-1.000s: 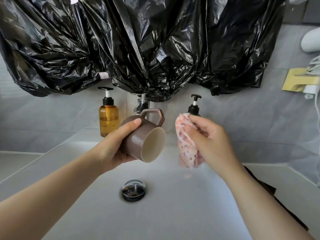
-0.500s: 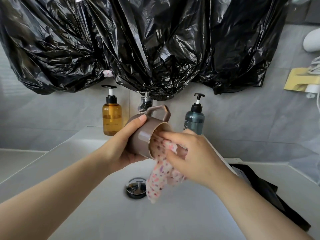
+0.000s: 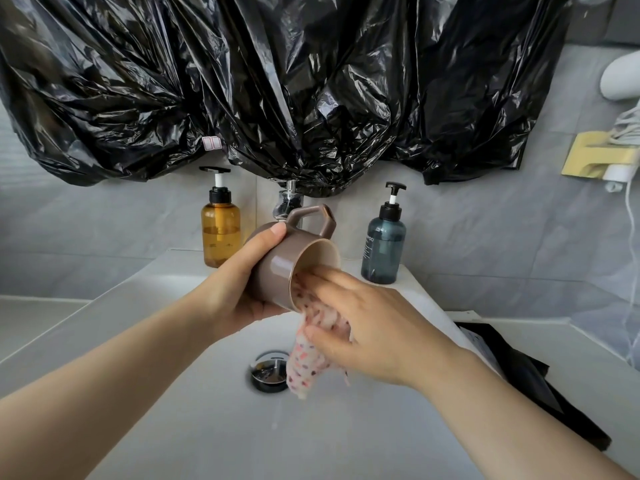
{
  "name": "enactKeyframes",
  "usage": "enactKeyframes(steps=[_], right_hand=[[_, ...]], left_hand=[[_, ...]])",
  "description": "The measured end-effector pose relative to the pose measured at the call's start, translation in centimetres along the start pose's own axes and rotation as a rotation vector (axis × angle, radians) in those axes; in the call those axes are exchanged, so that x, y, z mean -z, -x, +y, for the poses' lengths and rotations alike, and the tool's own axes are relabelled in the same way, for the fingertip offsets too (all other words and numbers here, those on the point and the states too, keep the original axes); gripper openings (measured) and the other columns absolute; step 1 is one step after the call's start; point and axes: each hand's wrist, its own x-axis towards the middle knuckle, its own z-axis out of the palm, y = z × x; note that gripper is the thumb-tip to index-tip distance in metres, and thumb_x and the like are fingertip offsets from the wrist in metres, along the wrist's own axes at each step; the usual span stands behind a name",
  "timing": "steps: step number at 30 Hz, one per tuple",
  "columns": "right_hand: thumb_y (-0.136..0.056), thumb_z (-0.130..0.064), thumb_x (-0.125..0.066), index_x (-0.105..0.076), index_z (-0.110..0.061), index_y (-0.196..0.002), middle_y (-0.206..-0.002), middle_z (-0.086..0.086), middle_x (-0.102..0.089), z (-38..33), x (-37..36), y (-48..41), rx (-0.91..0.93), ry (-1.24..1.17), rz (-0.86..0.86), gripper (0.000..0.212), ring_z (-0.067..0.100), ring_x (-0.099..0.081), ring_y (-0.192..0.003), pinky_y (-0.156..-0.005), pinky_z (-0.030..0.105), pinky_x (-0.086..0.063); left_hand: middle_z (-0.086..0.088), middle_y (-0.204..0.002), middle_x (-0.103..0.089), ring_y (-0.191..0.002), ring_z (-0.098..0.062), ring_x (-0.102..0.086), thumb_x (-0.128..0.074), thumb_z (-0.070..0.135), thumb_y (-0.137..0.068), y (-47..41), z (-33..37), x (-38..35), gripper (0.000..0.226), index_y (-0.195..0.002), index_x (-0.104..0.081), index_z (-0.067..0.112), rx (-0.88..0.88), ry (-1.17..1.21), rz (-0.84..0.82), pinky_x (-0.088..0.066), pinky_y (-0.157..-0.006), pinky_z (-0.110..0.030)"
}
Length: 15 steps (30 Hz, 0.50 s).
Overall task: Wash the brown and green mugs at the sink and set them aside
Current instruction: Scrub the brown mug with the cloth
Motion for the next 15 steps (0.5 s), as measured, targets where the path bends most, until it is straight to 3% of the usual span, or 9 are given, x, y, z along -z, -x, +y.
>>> enactKeyframes(steps=[4, 8, 11, 13, 15], right_hand=[[-0.094, -0.037, -0.051, -0.043, -0.032, -0.139, -0.144, -0.022, -0.037, 0.7, -0.4, -0.5, 0.039, 0.037, 0.011, 0.047, 0.019, -0.056, -0.117, -0.082, 0.04, -0.051], [-0.091, -0.027, -0.044, -0.052, -0.03, -0.133, -0.132, -0.012, -0.052, 0.8, -0.4, -0.6, 0.087, -0.044, 0.039, 0.043, 0.025, -0.061, -0.107, -0.079, 0.044, -0.052], [-0.095, -0.023, -0.045, -0.058, -0.024, -0.131, -0.125, -0.008, -0.057, 0.6, -0.4, -0.6, 0.122, -0.06, 0.081, 0.038, 0.023, -0.062, -0.103, -0.078, 0.041, -0.053], [-0.095, -0.017, -0.049, -0.06, -0.02, -0.13, -0.12, -0.004, -0.058, 0.5, -0.4, -0.6, 0.129, -0.053, 0.106, 0.037, 0.024, -0.062, -0.101, -0.078, 0.042, -0.053], [-0.095, -0.016, -0.048, -0.061, -0.016, -0.128, -0.114, 0.0, -0.059, 0.5, -0.3, -0.7, 0.133, -0.002, 0.124, 0.036, 0.026, -0.061, -0.097, -0.075, 0.043, -0.053]], left_hand=[[-0.006, -0.091, -0.073, -0.075, -0.018, -0.071, -0.075, 0.055, -0.069, -0.1, 0.1, 0.3, 0.055, -0.112, -0.068, 0.021, 0.027, -0.011, 0.013, -0.06, -0.063, -0.036], [-0.003, -0.099, -0.074, -0.089, -0.02, -0.067, -0.079, 0.063, -0.057, -0.4, 0.1, 0.7, 0.056, -0.101, -0.074, 0.03, 0.058, -0.075, -0.017, -0.056, -0.089, -0.044], [0.005, -0.095, -0.074, -0.088, -0.014, -0.065, -0.073, 0.07, -0.046, -0.4, 0.5, 0.8, 0.051, -0.086, -0.076, 0.039, 0.02, -0.185, 0.002, -0.051, -0.082, -0.033], [0.004, -0.103, -0.074, -0.091, -0.013, -0.068, -0.073, 0.072, -0.048, -0.4, 1.0, 1.2, 0.054, -0.093, -0.076, 0.041, -0.021, -0.255, -0.032, -0.052, -0.079, -0.031], [-0.002, -0.113, -0.073, -0.098, -0.016, -0.07, -0.079, 0.077, -0.043, -0.4, 1.3, 1.6, 0.075, -0.106, -0.074, 0.036, -0.078, -0.319, -0.047, -0.057, -0.077, -0.032]])
